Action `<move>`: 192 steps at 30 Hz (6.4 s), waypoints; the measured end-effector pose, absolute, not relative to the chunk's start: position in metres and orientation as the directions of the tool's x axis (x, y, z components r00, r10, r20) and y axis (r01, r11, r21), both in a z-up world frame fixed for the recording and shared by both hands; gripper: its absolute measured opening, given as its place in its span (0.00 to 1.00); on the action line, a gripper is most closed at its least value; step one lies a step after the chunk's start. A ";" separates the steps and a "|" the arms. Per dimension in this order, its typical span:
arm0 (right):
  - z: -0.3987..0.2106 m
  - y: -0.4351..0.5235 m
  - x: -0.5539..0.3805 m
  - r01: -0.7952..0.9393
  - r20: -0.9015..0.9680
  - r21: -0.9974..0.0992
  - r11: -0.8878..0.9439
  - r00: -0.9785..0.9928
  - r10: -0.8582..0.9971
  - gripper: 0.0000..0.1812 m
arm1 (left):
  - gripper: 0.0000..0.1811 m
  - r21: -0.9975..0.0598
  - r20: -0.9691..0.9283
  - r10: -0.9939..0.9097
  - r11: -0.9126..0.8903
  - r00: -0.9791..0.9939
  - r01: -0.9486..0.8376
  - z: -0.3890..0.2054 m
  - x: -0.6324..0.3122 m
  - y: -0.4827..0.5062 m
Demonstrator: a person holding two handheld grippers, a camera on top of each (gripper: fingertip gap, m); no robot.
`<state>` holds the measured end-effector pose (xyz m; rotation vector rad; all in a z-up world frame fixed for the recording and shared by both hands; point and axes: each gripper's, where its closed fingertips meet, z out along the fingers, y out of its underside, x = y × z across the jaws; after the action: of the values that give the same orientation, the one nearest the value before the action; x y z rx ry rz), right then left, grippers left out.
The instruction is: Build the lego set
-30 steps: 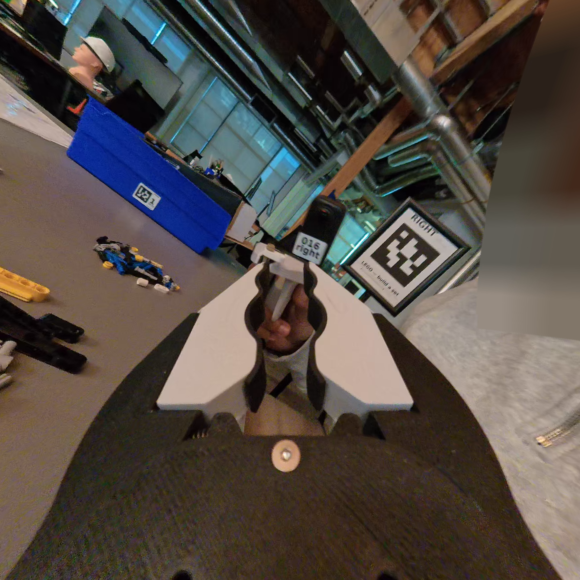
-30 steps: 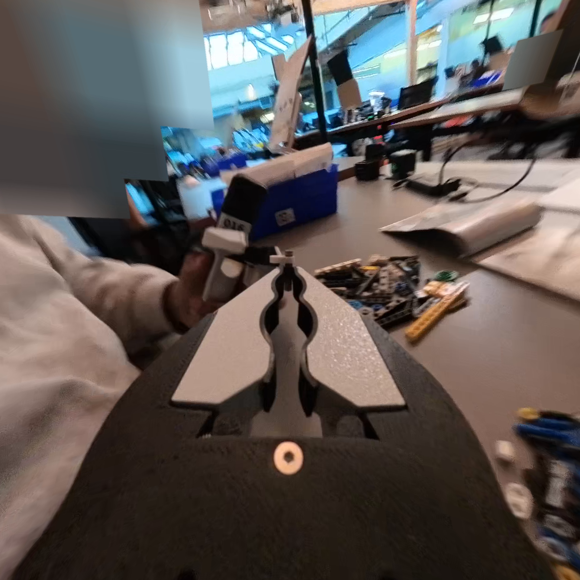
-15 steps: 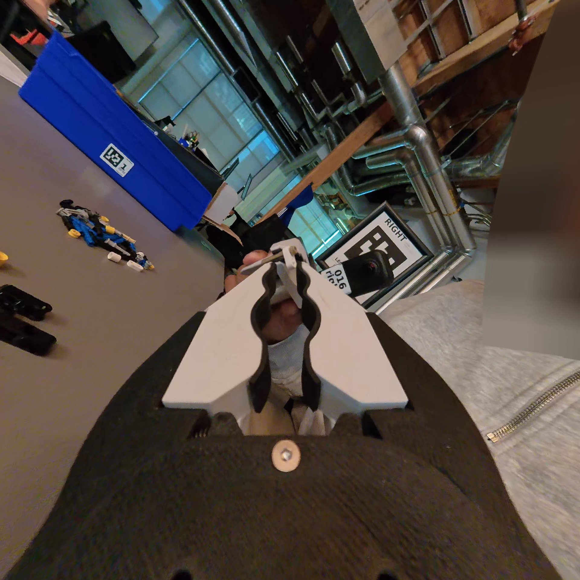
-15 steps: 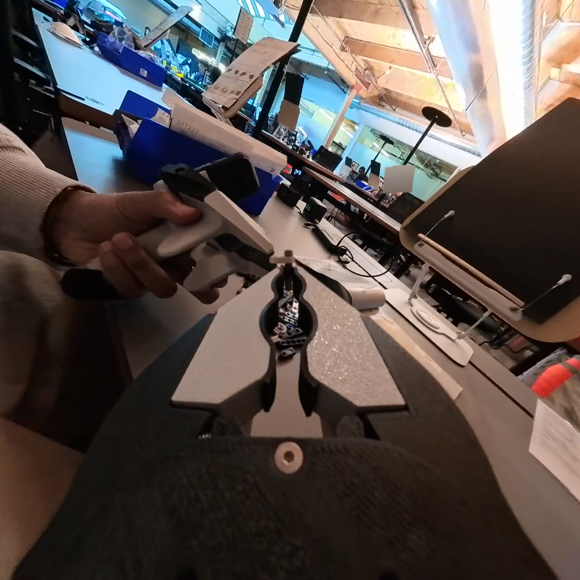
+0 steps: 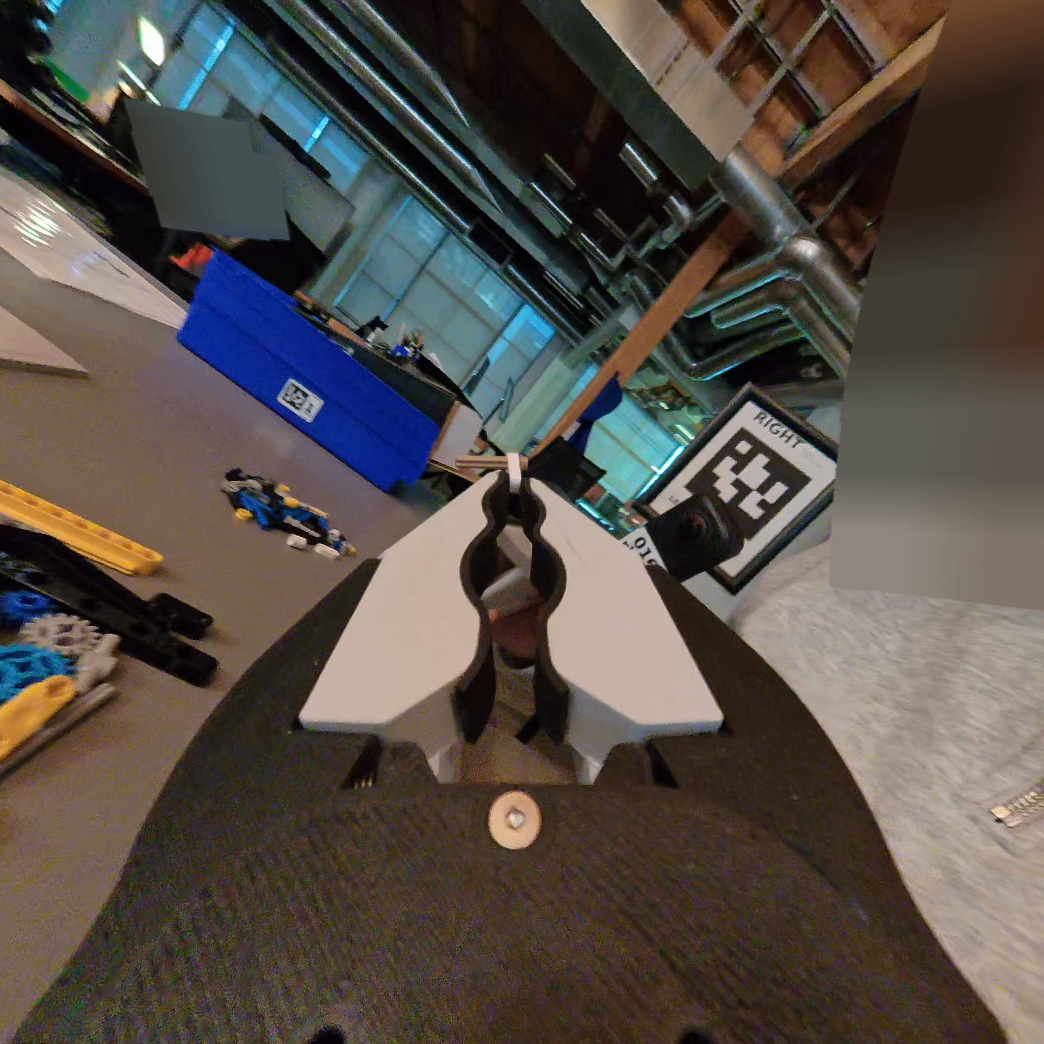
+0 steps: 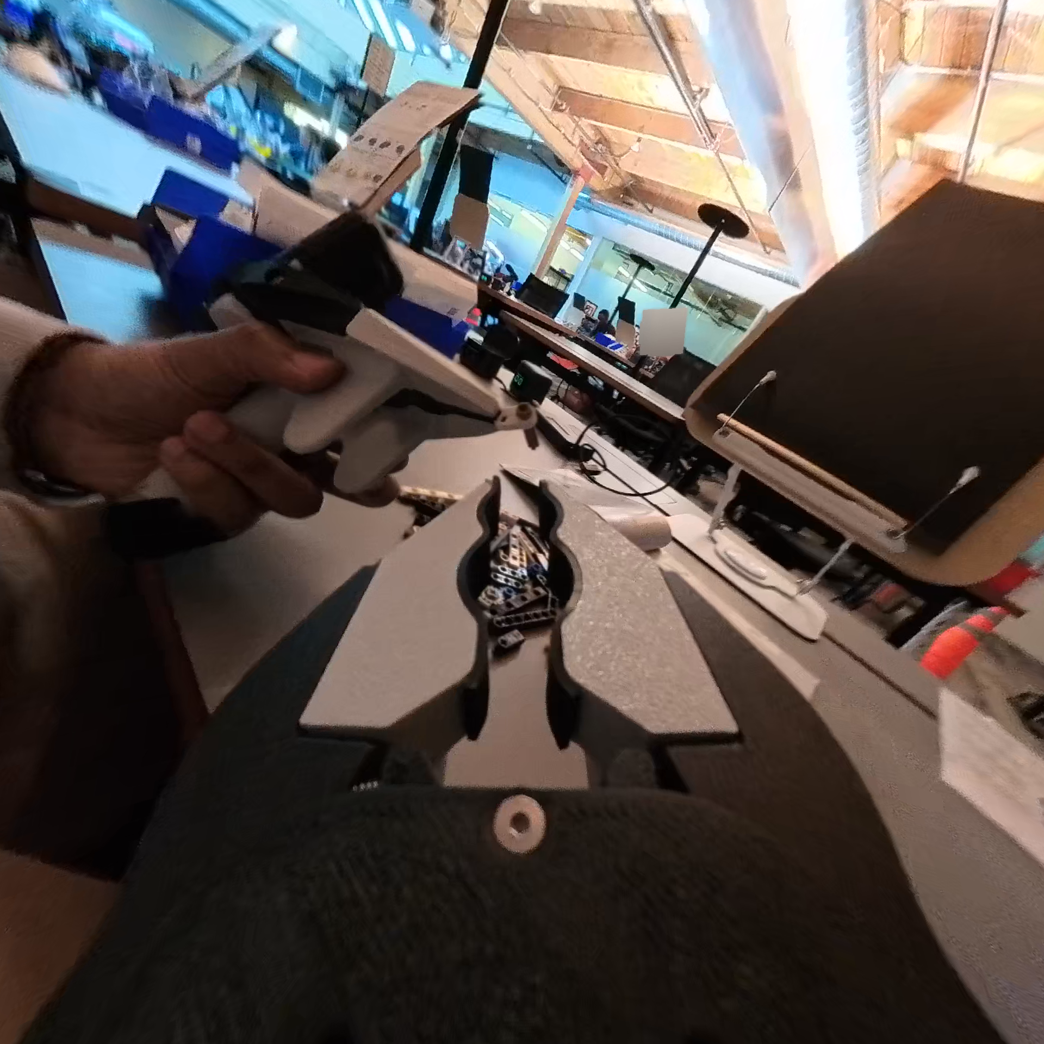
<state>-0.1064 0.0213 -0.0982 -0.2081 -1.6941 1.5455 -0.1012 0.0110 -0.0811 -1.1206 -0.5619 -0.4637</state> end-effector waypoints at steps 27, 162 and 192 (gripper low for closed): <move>-0.068 0.020 -0.067 0.126 -0.187 -0.942 -0.311 -0.966 0.177 0.04 | 0.01 -0.921 0.295 -0.017 0.261 0.955 0.289 -0.071 -0.060 0.023; -0.068 0.051 -0.145 0.153 -0.238 -0.959 -0.238 -0.892 0.385 0.02 | 0.10 -0.953 0.300 0.424 0.170 0.855 0.250 -0.085 -0.105 0.019; -0.064 0.123 -0.168 0.407 -0.645 -0.679 -0.611 -0.728 0.232 0.02 | 0.13 -0.951 0.304 0.492 0.211 0.816 0.227 -0.048 -0.150 0.086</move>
<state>-0.1678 0.1233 -0.0643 -1.1862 -1.4250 2.6674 -0.1496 0.0860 -0.0476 -1.3718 -0.6385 0.2025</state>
